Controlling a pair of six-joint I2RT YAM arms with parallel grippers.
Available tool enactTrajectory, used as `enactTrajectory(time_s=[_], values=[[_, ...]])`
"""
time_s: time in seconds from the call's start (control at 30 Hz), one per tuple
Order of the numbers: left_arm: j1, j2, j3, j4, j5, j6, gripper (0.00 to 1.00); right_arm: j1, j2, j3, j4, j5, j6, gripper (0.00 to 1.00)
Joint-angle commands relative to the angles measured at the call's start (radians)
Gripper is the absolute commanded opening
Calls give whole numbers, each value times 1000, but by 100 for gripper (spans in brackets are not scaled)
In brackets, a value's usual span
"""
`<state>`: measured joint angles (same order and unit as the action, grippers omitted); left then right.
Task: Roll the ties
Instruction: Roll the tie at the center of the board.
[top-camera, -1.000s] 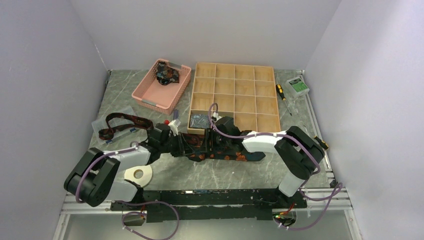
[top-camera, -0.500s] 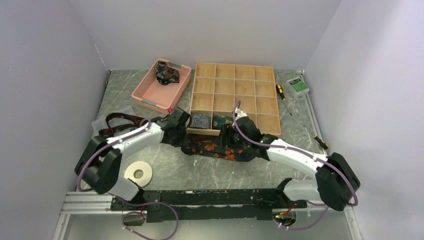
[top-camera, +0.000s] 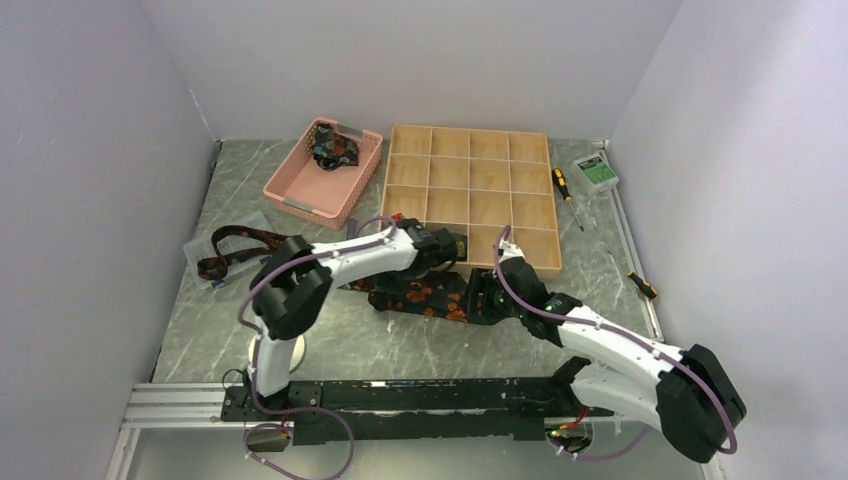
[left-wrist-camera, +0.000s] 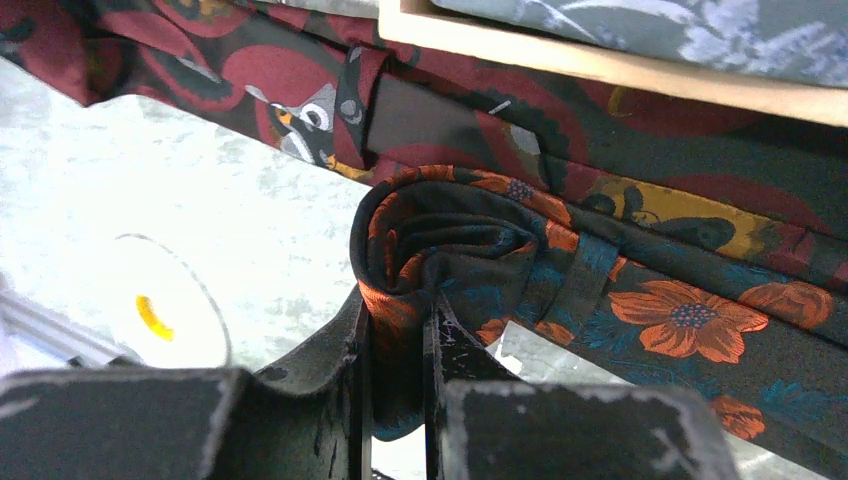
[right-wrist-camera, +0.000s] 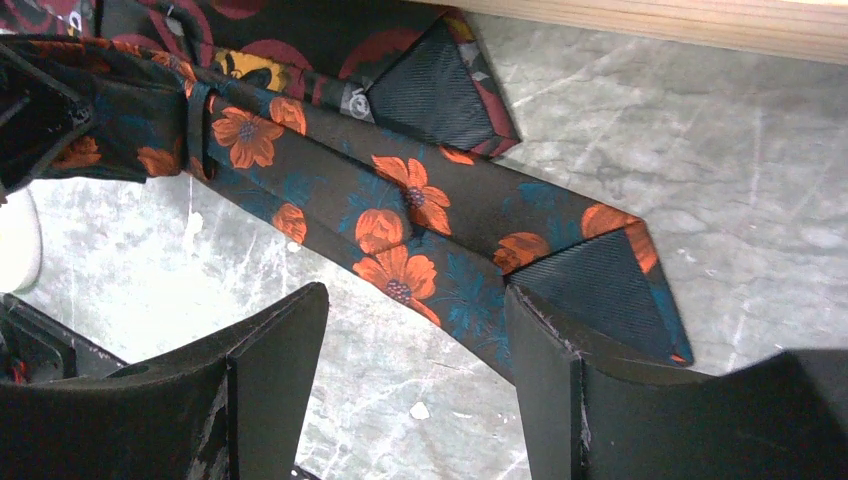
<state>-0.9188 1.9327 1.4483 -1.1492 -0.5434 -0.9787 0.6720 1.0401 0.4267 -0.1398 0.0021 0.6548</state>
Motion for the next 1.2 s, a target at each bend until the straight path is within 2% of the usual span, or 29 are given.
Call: enactTrajectory(time_s=[0.0,0.07,0.17,0.3,0.43,0.8,1.17], values=[[-70,108,141,-240,-145,-96,3,-20,-78,-33,-3,24,-9,70],[-91,165,190,-256,-144,-96,5,-24,-102,-43,-12,24,-7,70],[-119,212,242,-259,-135,-87,16,-28,-123,-54,-20,26,-4,70],[-143,234,274,-220,-106,-52,37,-31,-136,-62,-27,27,0,70],[-144,225,279,-170,-65,-21,52,-32,-140,-63,-30,27,0,70],[-141,100,222,36,73,71,65,-40,-160,-84,-25,10,14,70],[-80,-102,18,289,227,97,68,-49,-206,-97,-12,-56,21,71]])
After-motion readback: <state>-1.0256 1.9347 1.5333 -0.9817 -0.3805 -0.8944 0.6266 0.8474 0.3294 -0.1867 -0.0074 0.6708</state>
